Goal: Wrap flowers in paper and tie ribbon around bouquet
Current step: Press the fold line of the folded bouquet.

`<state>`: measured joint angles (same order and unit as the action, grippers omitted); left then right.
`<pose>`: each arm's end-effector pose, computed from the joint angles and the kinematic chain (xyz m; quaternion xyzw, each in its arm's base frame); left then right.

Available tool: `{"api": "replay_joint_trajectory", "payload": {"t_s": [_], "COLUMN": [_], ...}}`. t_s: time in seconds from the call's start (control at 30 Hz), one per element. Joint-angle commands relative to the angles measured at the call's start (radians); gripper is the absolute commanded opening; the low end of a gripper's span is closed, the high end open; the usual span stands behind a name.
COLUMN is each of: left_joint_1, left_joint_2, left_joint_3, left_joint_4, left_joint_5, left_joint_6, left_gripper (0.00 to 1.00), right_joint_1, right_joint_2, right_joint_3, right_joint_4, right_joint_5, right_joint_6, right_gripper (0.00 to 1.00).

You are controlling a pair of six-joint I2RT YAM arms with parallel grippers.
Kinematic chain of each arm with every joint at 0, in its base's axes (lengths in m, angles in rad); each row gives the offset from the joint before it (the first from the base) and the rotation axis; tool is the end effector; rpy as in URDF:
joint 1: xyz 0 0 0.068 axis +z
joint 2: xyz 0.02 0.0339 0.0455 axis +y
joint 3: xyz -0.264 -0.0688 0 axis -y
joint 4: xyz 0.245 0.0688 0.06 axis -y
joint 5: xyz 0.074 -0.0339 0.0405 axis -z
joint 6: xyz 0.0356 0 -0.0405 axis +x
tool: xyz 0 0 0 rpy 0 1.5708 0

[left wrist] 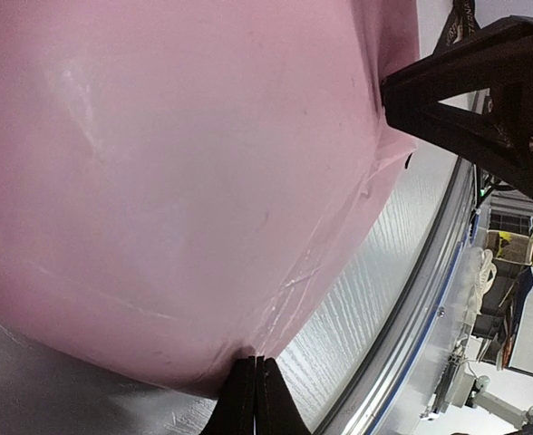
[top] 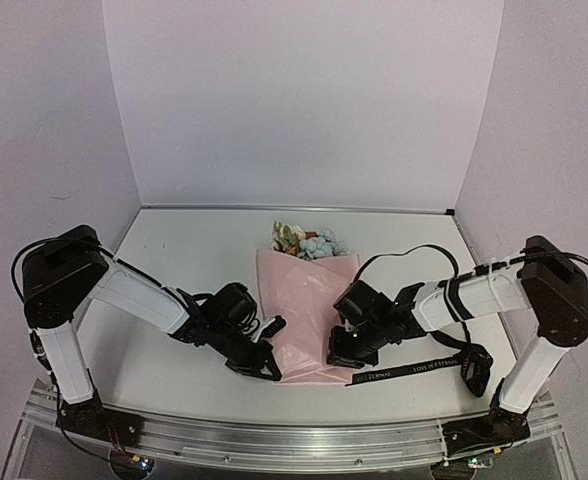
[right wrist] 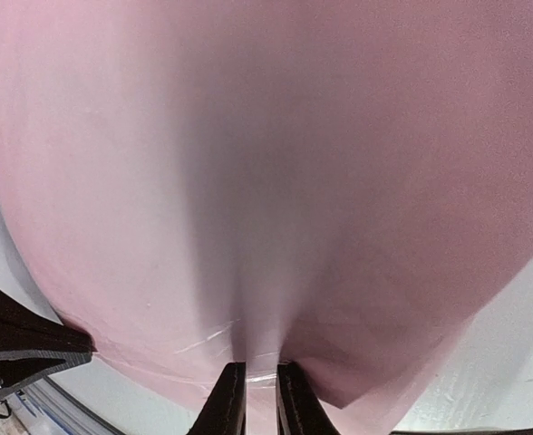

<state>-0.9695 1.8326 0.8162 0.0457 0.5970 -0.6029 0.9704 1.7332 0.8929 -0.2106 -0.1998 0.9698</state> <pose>0.1683 -0.2807 0.1064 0.2519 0.8819 -0.3984 0.0008 0.1778 0.2721 0.1371 -0.0259 0.9616 0.2655 0.0650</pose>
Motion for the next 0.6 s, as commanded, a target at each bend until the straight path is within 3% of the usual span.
{"api": "replay_joint_trajectory", "payload": {"t_s": [0.0,0.23,0.57], "left_joint_1": [-0.001,-0.001,0.055], "left_joint_2": [0.017,0.0,-0.183], "left_joint_3": [-0.006,0.005,0.131], "left_joint_4": [-0.011,-0.02,-0.134], "left_joint_5": [-0.01,-0.008,-0.054], "left_joint_6": [0.008,0.004,-0.009], "left_gripper": [0.03,0.04,0.13], "right_joint_1": [-0.008,-0.008,-0.008], "right_joint_2": [-0.036,-0.015,-0.075], "right_joint_3": [-0.03,-0.026,0.066], "right_joint_4": [-0.018,-0.016,-0.091], "right_joint_5": [0.037,0.022,-0.03], "right_joint_6": [-0.01,-0.01,-0.039], "right_gripper": [0.12,0.12,0.13]}}
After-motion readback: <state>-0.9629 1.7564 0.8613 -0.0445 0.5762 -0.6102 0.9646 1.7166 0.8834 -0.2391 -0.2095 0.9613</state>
